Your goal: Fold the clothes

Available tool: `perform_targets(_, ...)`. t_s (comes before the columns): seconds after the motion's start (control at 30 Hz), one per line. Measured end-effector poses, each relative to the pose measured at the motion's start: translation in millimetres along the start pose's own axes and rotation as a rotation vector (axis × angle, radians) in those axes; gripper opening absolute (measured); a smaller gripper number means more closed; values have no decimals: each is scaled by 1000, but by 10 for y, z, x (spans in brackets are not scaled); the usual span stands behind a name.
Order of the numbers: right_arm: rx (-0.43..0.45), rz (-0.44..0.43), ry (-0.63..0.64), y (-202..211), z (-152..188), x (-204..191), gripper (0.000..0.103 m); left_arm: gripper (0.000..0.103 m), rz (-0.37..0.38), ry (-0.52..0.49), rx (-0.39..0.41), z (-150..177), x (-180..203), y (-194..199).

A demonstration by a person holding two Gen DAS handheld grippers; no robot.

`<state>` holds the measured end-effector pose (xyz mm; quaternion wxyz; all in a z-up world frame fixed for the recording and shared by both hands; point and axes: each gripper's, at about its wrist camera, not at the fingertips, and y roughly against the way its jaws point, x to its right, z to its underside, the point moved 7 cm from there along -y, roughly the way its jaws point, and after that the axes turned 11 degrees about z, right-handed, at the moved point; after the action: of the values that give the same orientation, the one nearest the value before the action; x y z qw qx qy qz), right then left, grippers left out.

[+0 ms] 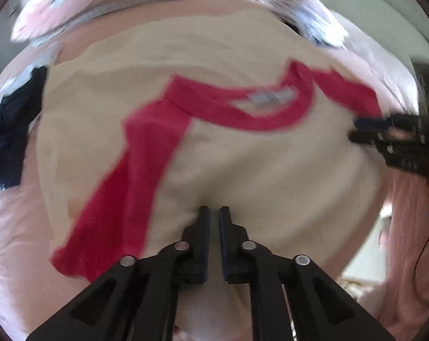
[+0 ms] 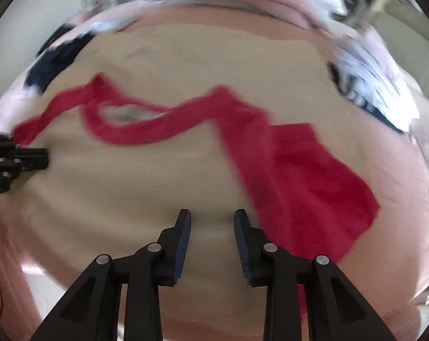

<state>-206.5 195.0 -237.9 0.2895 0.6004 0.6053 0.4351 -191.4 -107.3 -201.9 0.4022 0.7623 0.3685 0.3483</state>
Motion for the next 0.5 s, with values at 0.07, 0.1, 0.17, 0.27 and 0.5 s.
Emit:
perform_targets(0.07, 1, -59, -106, 77, 0, 241, 27, 5, -41, 39, 45, -130, -95, 181)
perform_targets(0.1, 2, -87, -121, 111, 3, 278, 30, 6, 15, 57, 73, -183, -91, 270)
perform_targets(0.17, 18, -116, -99, 196, -35, 285, 31, 6, 141, 76, 108, -268, -43, 374)
perform_targets(0.27, 28, -190, 18, 185, -166, 46, 31, 6, 145, 50, 39, -281, -57, 136)
perform_targets(0.5, -16, -137, 69, -276, -528, -291, 31, 6, 86, 100, 27, -480, -181, -277)
